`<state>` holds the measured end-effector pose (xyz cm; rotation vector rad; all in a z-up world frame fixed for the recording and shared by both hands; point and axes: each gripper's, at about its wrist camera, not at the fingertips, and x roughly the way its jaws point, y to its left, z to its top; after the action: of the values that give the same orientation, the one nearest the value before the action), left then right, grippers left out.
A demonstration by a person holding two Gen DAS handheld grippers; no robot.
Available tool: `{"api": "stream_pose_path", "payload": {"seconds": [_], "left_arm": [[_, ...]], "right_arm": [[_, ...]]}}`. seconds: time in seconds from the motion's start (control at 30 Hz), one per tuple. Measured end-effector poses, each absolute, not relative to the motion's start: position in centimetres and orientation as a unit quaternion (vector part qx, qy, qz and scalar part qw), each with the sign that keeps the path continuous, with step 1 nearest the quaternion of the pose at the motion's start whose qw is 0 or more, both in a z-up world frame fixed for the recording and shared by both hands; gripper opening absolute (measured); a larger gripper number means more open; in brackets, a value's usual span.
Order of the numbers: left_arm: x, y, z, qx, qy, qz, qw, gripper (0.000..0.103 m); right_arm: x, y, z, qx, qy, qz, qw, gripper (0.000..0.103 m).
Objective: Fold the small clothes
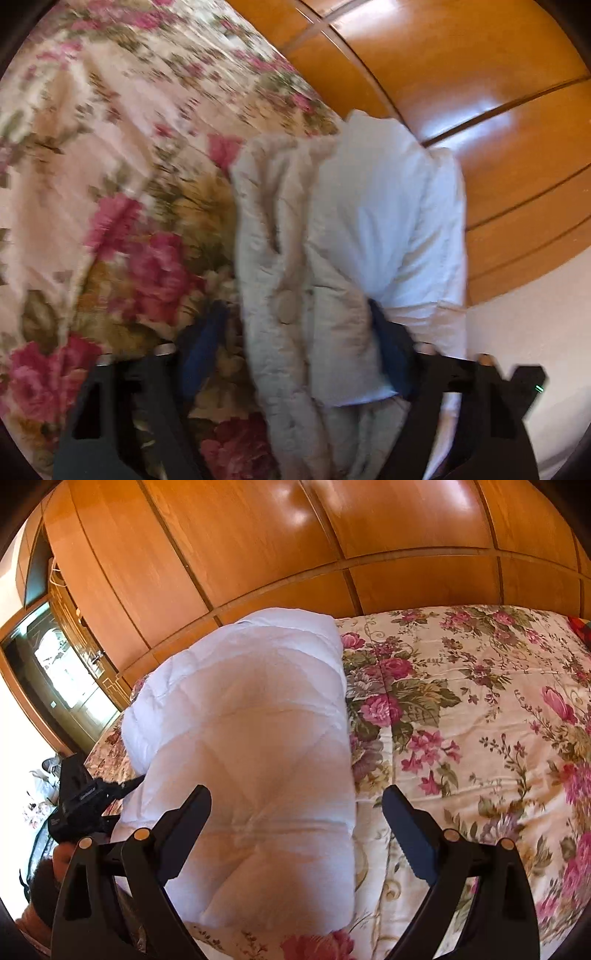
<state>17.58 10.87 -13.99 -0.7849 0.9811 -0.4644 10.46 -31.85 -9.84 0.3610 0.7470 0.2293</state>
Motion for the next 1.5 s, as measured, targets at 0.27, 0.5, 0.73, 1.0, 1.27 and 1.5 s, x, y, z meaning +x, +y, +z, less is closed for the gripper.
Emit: {"api": "stream_pose_path", "payload": {"seconds": [0.27, 0.5, 0.73, 1.0, 1.27, 1.5], "left_arm": [[19.2, 10.5, -15.1, -0.410, 0.465, -0.254, 0.743, 0.058], [20.2, 10.1, -15.7, -0.421, 0.466, -0.275, 0.728, 0.063], [20.5, 11.8, -17.4, -0.454, 0.443, -0.304, 0.711, 0.042], [20.6, 11.4, -17.5, -0.446, 0.437, -0.303, 0.720, 0.042], [20.2, 10.8, -16.7, -0.426, 0.450, -0.306, 0.723, 0.050], [20.8, 10.3, -15.8, -0.426, 0.460, -0.303, 0.718, 0.043]], "right_arm": [[12.4, -33.3, -10.5, 0.206, 0.377, 0.126, 0.894, 0.094], [14.2, -34.4, -11.9, 0.232, 0.403, 0.135, 0.875, 0.094], [17.5, -35.7, -13.3, 0.310, 0.440, 0.187, 0.822, 0.096], [21.5, -35.9, -15.1, 0.354, 0.474, 0.232, 0.772, 0.096], [22.6, -35.1, -18.1, 0.433, 0.448, 0.301, 0.722, 0.075], [20.4, -33.8, -13.9, 0.357, 0.400, 0.307, 0.786, 0.054]]}}
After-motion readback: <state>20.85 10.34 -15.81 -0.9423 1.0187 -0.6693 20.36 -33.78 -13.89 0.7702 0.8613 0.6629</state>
